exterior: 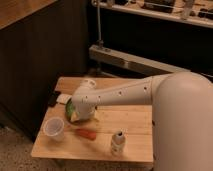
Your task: Place the pepper in the ceramic cup
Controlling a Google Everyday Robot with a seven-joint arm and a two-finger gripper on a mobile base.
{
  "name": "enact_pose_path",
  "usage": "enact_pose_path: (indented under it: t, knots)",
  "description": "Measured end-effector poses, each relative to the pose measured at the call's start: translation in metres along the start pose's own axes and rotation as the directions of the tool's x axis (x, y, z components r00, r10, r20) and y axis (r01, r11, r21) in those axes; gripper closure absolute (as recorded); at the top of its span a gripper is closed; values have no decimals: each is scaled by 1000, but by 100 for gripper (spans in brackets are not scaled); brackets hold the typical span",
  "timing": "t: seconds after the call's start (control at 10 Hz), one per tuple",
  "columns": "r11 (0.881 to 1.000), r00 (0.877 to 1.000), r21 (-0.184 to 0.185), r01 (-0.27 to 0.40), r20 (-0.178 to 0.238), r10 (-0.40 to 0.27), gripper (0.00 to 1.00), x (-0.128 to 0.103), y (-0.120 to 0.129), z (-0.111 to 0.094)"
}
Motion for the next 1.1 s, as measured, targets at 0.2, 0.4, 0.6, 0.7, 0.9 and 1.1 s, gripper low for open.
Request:
enact_pose_path:
  t: [0.2,0.4,0.6,0.7,0.9,1.1]
  knots:
    - [997,1000,-69,24,10,-23,20,-2,-3,0]
    - [994,994,-45,97,63,-94,20,-8,-3,0]
    - [979,981,120,162,90,-173,20,-12,-4,-3]
    - [966,974,180,184,97,-204,20,-14,-4,-4]
    - [939,958,259,229,114,-265,20,-19,-8,-5]
    - [937,941,211,279,133,-311,20,-25,-14,-2]
